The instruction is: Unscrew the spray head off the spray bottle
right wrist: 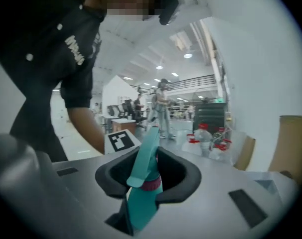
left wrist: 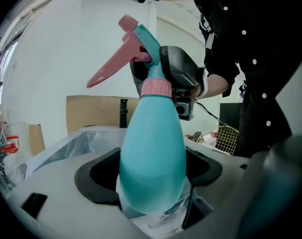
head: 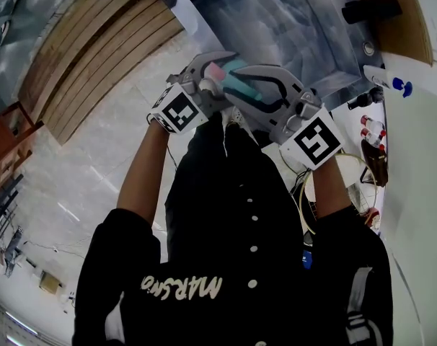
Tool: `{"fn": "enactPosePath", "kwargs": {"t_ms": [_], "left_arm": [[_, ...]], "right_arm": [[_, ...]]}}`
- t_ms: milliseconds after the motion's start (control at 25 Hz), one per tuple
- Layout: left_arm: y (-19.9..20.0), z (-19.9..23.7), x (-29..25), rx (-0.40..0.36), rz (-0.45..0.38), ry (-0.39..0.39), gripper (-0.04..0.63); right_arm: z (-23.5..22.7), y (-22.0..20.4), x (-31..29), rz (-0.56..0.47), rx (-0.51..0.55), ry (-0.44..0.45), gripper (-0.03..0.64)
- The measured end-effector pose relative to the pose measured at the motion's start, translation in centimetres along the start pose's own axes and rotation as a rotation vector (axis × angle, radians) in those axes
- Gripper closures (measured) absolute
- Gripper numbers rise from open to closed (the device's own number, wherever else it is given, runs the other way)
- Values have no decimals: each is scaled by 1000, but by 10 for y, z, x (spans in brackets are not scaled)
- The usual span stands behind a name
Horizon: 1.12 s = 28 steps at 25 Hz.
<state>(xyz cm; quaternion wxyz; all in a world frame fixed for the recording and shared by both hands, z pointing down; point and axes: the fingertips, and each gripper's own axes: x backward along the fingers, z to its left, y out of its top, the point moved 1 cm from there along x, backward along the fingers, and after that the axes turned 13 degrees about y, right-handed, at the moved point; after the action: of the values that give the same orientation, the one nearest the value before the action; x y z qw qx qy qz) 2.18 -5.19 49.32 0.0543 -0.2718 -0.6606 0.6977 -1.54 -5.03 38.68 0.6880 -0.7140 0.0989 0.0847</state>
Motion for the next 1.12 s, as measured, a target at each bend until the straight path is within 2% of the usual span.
{"fn": "enactPosePath", "kwargs": {"t_ms": [80,160,240,320,400,480,520,600,720,800,960,1040,1080,1120], "left_arm": [[0,0,0,-6,2,-7,199],[0,0,0,-1,2,-9,199],[1,1,-1,2,3,-9,199],[1,1,-1,2,3,-7,199],[1,1,0,4,2,-3,199],[1,1,1,6,2,-2,199],[1,1,1,7,4,-3,199],[-1,0,1,10,15,-6,199],[0,0,0,6,7,-5,199],[2,1,-1,3,0,-3,199],[0,1,-1,4,7,1,199],[0,0,-1,4,8,2,199],[0,0,-1,4,8,2,199],[0,0,-1,4,8,2,199]], "right_arm": [[2,1,1,-12,37,122,500],[1,2,1,-25,28,201,502],[0,2,1,-12,7,236,500],[0,0,0,15,-5,223,497],[0,-1,0,34,-15,186,466],[2,-2,2,57,-32,147,384],[2,-4,3,71,-43,117,374],[-1,-9,7,116,-56,14,365],[-5,-16,10,177,-72,-208,367],[-4,-17,8,148,-105,-330,355],[-13,-12,7,-7,-183,-544,360],[-13,-12,6,-16,-179,-551,411],[-11,-14,5,9,-157,-525,452],[-9,-15,4,33,-129,-487,454]]}}
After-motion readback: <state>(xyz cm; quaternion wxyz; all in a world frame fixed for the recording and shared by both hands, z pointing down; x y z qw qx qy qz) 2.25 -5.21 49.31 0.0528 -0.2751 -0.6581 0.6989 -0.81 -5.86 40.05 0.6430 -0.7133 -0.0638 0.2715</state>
